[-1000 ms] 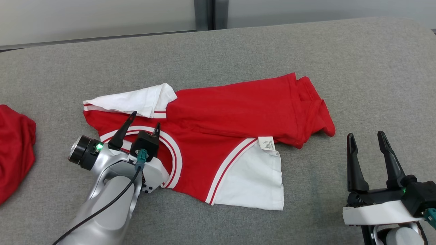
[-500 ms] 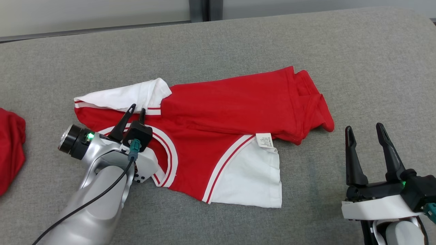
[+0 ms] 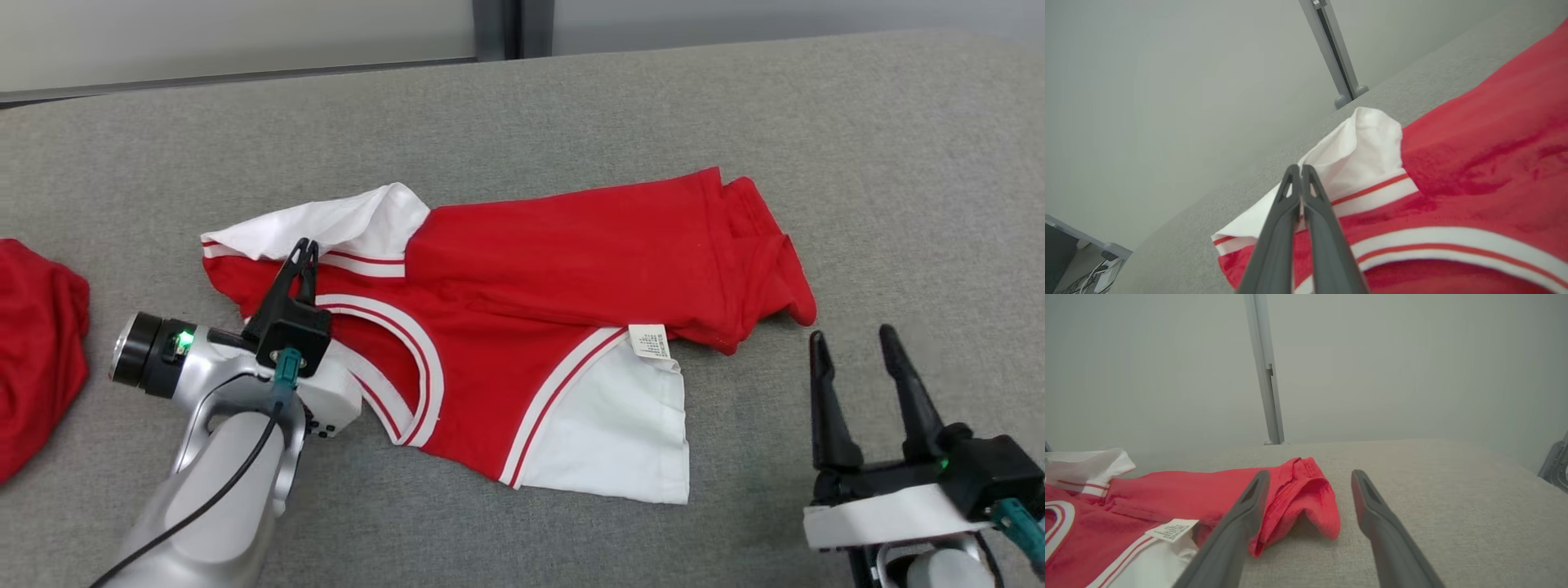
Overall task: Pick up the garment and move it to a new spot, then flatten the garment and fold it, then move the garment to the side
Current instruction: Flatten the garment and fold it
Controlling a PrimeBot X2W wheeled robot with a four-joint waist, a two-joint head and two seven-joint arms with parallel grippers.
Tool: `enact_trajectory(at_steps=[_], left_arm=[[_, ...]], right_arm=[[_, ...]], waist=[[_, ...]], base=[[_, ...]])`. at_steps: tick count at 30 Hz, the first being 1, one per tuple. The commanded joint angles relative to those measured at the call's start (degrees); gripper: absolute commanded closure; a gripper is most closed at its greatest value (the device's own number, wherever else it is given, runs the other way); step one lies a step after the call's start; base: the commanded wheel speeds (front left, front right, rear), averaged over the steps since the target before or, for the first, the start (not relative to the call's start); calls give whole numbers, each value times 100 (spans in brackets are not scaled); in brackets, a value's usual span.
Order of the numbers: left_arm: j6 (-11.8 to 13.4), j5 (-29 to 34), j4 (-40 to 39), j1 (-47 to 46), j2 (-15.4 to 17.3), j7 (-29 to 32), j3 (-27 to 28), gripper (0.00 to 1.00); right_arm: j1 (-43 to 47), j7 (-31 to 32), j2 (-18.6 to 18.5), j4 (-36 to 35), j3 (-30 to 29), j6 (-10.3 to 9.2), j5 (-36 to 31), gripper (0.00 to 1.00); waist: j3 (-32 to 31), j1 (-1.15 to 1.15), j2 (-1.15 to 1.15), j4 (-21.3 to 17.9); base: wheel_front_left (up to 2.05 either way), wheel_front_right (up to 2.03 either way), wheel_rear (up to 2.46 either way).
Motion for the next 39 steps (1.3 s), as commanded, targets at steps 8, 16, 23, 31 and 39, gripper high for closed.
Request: enact_trajectory(at_steps=[8, 16, 23, 31, 39], left_arm=[[108, -166, -1371, 900, 497, -1, 68, 100], [85, -265, -1581, 1076, 617, -1, 78, 100], [109, -300, -1593, 1066, 613, -1, 57, 100], [79, -325, -1638, 977, 665, -1, 68, 100], [103, -304, -1785, 1025, 761, -1, 70, 100]], right_arm=[[-160, -5, -204, 1033, 570, -10, 178, 0], [-678, -5, -273, 1940, 939, -10, 294, 8], [-932, -5, -388, 2428, 1100, -11, 590, 35], [-1138, -5, -441, 2764, 1236, -10, 791, 60], [-912, -5, -506, 2335, 1195, -10, 739, 100]], waist=[[-152, 0, 0, 394], [-180, 0, 0, 535], [-204, 0, 0, 590], [-149, 0, 0, 630], [-331, 0, 0, 615]], base=[[0, 0, 0], [0, 0, 0], [0, 0, 0], [0, 0, 0], [0, 0, 0]])
